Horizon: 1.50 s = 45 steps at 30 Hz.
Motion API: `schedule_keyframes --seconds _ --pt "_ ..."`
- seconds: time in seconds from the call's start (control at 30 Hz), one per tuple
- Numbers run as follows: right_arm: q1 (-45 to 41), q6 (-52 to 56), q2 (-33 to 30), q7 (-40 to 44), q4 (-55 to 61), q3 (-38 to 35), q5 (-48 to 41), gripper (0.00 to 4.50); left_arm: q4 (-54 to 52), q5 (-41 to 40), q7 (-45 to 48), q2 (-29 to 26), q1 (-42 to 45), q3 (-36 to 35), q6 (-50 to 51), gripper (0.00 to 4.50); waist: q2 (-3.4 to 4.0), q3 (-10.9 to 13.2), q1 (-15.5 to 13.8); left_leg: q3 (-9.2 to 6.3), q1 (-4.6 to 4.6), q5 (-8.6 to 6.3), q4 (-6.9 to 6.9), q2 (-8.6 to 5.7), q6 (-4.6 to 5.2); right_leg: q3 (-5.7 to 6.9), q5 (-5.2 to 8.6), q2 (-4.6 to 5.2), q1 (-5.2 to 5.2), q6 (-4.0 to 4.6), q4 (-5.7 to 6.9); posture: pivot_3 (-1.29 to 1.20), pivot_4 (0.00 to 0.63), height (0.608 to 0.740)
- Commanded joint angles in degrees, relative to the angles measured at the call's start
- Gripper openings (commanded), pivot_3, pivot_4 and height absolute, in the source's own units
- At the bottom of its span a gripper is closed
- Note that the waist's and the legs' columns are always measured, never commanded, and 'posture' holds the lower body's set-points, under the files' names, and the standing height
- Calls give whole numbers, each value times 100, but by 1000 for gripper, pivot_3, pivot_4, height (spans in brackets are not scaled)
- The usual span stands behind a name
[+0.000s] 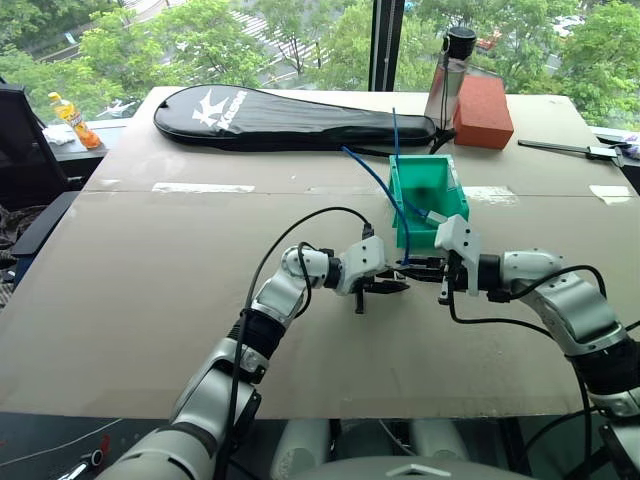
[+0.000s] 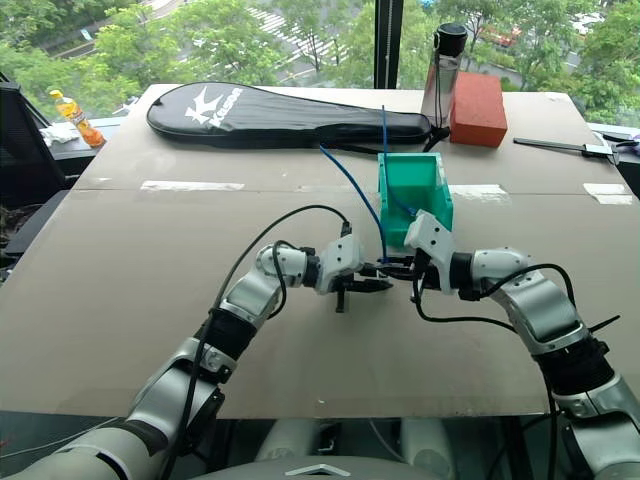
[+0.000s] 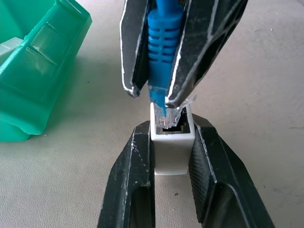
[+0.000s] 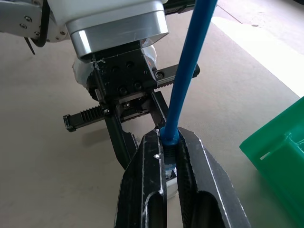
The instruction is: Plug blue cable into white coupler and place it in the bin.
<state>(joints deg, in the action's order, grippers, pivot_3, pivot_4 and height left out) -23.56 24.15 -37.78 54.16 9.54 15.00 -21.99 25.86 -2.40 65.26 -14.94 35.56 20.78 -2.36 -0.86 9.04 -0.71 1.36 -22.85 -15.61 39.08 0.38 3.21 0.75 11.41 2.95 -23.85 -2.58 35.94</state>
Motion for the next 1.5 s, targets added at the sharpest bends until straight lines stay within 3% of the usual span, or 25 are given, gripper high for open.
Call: schedule_keyframes --seconds 0.03,0.87,1.23,1.3,1.4,1.47,1.5 --pt "-96 -273 1 387 -215 80 208 0 86 92 31 -68 -11 38 6 368 0 0 3 0 1 0 0 0 0 0 0 0 0 0 0 0 150 740" --pt "-548 -779 402 1398 -1720 469 938 0 61 58 15 -117 -4 -19 6 368 -5 -12 77 -1 27 0 1 5 0 0 -1 -1 20 3 5 0 150 740" --pt "-74 -1389 458 1232 -2094 696 1491 0 56 40 -40 -117 -9 -38 42 368 -9 -61 92 -1 38 0 1 5 0 1 1 2 30 8 5 0 150 740" --pt "-116 -1381 657 804 -1937 291 1286 0 -8 7 -16 -129 -32 -54 42 368 -15 -66 102 -1 44 0 0 5 0 0 5 2 35 13 5 0 150 740" --pt "8 -1176 669 467 -1060 -357 863 1013 -271 -179 67 -172 -100 -145 135 368 -4 -57 110 -2 41 0 0 8 -1 1 5 4 34 15 7 0 150 740" --pt "240 -1052 603 145 -333 -767 706 2110 -503 -297 102 -219 -150 -207 271 368 0 -55 116 1 23 0 0 7 -1 -2 0 11 15 10 10 0 150 740" --pt "374 -1042 570 -38 21 -953 687 2359 -635 -372 109 -237 -174 -246 374 368 3 -52 104 1 20 0 0 7 -1 -2 -1 11 11 8 10 0 150 740"
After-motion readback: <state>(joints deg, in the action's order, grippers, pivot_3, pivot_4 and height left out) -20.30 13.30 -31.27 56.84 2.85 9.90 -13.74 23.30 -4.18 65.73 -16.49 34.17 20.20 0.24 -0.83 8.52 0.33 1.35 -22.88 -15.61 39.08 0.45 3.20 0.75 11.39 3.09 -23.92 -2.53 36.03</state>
